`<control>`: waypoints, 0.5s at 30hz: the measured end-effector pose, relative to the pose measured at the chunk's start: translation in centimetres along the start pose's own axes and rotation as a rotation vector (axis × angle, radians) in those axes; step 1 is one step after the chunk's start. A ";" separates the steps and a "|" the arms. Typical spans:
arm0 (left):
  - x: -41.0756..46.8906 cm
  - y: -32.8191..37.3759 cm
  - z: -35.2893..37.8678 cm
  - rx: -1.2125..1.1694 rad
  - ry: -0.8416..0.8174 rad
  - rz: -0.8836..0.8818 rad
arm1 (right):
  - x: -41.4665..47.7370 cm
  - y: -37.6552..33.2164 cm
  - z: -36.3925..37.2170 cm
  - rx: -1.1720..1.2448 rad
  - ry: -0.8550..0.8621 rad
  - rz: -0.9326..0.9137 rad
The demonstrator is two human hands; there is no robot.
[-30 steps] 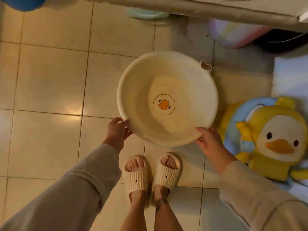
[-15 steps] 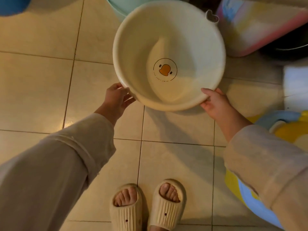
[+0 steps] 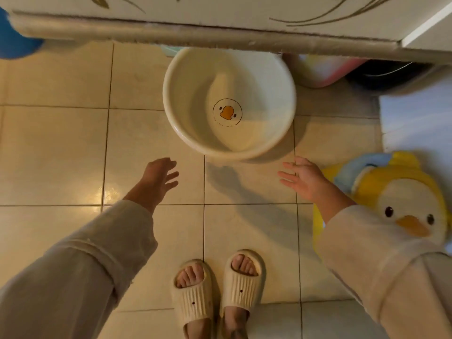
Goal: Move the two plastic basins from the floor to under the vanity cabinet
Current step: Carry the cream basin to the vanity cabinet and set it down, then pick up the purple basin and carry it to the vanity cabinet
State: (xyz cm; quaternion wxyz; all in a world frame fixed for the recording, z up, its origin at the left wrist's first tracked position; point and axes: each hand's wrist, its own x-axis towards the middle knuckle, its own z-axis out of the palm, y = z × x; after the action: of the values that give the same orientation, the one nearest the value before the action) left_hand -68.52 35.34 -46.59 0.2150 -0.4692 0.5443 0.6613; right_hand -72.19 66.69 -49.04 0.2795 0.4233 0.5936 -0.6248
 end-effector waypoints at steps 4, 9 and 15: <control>-9.3 -2.0 -4.3 0.153 0.014 -0.098 | -11.1 3.7 -3.2 -0.005 -0.070 0.128; -23.0 -4.1 -8.6 0.263 0.024 -0.281 | -27.0 7.2 -6.7 -0.056 -0.034 0.268; -39.5 -3.9 -11.1 0.228 0.073 -0.504 | -44.0 6.0 -8.6 -0.128 0.037 0.350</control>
State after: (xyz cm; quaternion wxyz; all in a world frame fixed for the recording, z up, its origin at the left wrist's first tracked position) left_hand -42.65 35.30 -14.47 0.4045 -0.5859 0.4889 0.5041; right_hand -44.00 67.56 -13.64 0.3997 0.5128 0.5544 -0.5196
